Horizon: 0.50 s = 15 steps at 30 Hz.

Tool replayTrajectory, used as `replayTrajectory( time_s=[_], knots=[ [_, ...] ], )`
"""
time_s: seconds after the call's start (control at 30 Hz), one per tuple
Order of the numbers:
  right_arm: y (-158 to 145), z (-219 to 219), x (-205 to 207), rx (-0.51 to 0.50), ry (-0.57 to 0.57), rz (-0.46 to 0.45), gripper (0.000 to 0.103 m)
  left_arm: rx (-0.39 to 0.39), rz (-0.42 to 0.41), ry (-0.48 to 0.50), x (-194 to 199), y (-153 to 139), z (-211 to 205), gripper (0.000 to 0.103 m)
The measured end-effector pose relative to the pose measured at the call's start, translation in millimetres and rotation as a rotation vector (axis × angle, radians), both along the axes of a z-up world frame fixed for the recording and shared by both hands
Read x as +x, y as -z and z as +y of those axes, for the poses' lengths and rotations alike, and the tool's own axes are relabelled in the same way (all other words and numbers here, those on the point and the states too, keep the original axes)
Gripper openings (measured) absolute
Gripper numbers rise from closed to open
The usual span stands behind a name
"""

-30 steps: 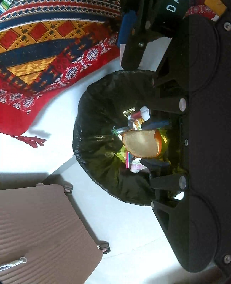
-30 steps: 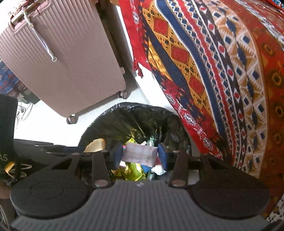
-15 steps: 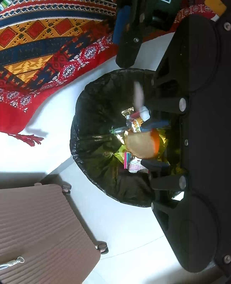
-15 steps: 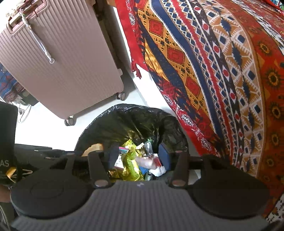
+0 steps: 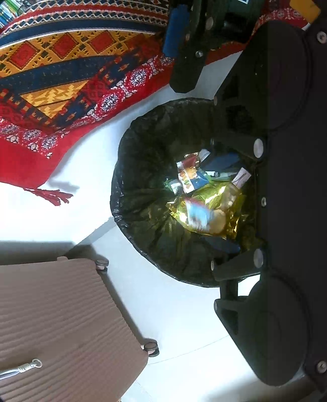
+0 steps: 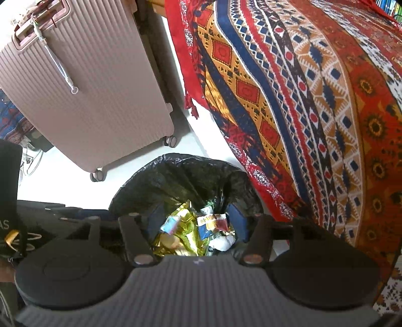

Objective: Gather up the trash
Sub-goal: 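Open both tools to drop the bread and paper into the bin, then move both tools back over the remaining trash on the rug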

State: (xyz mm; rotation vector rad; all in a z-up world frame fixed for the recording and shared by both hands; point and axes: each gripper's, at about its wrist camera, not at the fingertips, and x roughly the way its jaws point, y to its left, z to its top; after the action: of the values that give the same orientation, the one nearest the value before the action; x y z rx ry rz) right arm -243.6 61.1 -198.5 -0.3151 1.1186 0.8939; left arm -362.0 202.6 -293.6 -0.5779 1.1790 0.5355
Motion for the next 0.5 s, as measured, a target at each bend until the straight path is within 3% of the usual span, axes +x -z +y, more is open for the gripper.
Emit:
replayTrajectory(
  time_s=[0.5],
  knots=[
    [-23, -3, -2, -0.011, 0.034, -0.041, 0.073, 0.021, -0.023, 0.000, -2, -14, 2, 0.062]
  ],
)
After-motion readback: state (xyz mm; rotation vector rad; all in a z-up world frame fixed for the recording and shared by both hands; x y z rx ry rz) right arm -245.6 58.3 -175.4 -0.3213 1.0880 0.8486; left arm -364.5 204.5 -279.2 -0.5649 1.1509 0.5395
